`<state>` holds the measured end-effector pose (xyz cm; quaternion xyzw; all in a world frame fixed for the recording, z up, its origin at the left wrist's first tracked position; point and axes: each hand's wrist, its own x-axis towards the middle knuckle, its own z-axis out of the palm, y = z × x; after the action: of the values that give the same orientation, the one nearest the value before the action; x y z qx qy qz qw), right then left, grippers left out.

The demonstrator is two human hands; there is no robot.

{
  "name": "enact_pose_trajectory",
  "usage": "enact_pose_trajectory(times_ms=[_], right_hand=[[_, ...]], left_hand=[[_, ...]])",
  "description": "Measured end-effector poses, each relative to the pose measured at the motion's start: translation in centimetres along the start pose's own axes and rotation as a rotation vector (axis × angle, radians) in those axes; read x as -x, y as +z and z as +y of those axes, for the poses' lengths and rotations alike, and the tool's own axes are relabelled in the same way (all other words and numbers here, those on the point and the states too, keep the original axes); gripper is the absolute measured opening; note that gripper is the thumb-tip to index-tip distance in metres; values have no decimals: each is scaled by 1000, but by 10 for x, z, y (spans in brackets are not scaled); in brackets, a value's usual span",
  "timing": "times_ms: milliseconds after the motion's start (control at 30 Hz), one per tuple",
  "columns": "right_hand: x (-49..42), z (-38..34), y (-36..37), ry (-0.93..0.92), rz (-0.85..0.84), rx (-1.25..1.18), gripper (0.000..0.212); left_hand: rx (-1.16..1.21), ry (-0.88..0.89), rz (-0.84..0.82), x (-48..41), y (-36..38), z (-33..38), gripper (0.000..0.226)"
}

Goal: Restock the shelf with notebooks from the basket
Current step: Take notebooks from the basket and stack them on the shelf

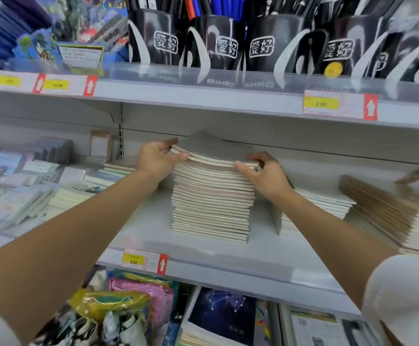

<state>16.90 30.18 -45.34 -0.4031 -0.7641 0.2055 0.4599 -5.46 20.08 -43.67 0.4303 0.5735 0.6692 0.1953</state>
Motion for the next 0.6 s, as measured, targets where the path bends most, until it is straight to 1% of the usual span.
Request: enact_pose_trajectory(times_ms=[200,367,500,600], right_hand=[[-10,10,15,-13,132,-53,55],[-7,13,19,-12,134,-99,54],[-3,11,24,-6,143,-131,49],[1,10,28,-5,204,-206,48]], left_hand=[[159,9,31,-13,8,-11,47],[233,14,33,-16,9,-19,44],[263,28,22,-16,11,-18,46],[246,59,-7,-17,13,-19,48]])
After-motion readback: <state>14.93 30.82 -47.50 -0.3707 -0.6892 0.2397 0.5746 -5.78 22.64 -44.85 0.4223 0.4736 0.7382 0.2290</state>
